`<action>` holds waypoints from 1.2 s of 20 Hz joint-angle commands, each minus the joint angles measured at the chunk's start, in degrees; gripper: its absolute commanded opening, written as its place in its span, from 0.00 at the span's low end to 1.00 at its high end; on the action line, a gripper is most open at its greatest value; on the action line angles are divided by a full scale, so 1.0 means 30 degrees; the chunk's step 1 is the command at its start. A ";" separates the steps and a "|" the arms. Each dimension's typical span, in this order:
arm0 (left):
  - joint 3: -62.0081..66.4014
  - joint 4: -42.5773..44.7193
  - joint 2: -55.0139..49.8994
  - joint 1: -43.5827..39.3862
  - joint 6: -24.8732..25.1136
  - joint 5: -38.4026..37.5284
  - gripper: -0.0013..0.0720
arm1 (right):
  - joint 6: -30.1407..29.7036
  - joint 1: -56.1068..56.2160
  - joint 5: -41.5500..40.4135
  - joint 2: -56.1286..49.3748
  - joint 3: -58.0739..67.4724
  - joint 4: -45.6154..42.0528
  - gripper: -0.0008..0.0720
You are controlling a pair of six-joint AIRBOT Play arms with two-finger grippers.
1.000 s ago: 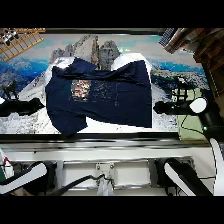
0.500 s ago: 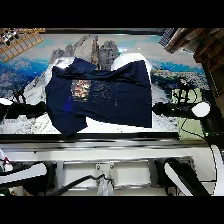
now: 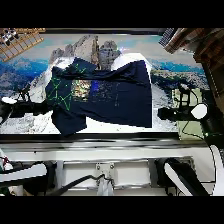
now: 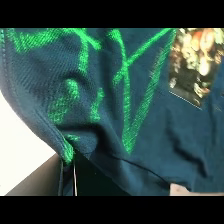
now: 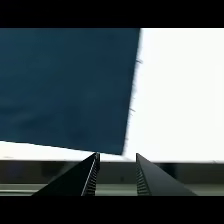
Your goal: Fold the clothes and pants, and hang the long-sleeved shirts on hangers.
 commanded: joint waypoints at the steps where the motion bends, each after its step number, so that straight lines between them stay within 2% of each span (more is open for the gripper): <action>1: 0.0022 -0.0248 0.0656 0.0430 0.0576 -0.0670 0.04 | 0.1239 -0.1559 0.0219 -0.0029 -0.1610 -0.0860 0.41; 3: 0.0022 -0.0321 0.1217 0.0561 0.0576 -0.0641 0.03 | 0.1217 -0.2798 -0.0867 -0.0102 -0.2943 0.0925 0.44; 4: 0.0022 -0.0313 0.1406 0.0561 0.0576 -0.0656 0.03 | 0.1151 -0.3388 -0.1464 -0.0102 -0.3555 0.1770 0.53; 5: 0.0022 -0.0328 0.1530 0.0554 0.0561 -0.0678 0.04 | 0.0692 -0.3912 -0.1931 -0.0102 -0.4189 0.2688 0.57; 10: 0.0022 -0.0342 0.1617 0.0554 0.0503 -0.0896 0.03 | -0.1370 -0.4320 -0.4386 -0.0896 -0.6120 0.5224 0.57; 14: 0.0022 -0.0342 0.1617 0.0554 0.0495 -0.0984 0.03 | -0.3832 -0.4284 -0.5253 -0.3096 -0.6098 0.9078 0.57; 17: 0.0022 -0.0619 0.1617 0.0554 0.0503 -0.1020 0.03 | -0.4728 -0.4277 -0.5741 -0.4197 -0.6098 1.0404 0.56; 19: 0.0022 -0.0670 0.1617 0.0554 0.0503 -0.1013 0.03 | -0.5049 -0.4277 -0.5799 -0.4503 -0.6098 1.1096 0.50; 22: 0.0022 -0.0670 0.1617 0.0554 0.0503 -0.0962 0.04 | -0.5355 -0.3774 -0.5785 -0.4619 -0.6098 1.1642 0.49; 23: 0.0022 -0.0670 0.1617 0.0554 0.0503 -0.0962 0.03 | -0.5442 -0.3373 -0.5807 -0.4641 -0.6098 1.1628 0.43; 24: 0.0022 -0.0670 0.1617 0.0554 0.0503 -0.0969 0.03 | -0.5676 -0.3067 -0.5887 -0.4641 -0.6098 1.1642 0.29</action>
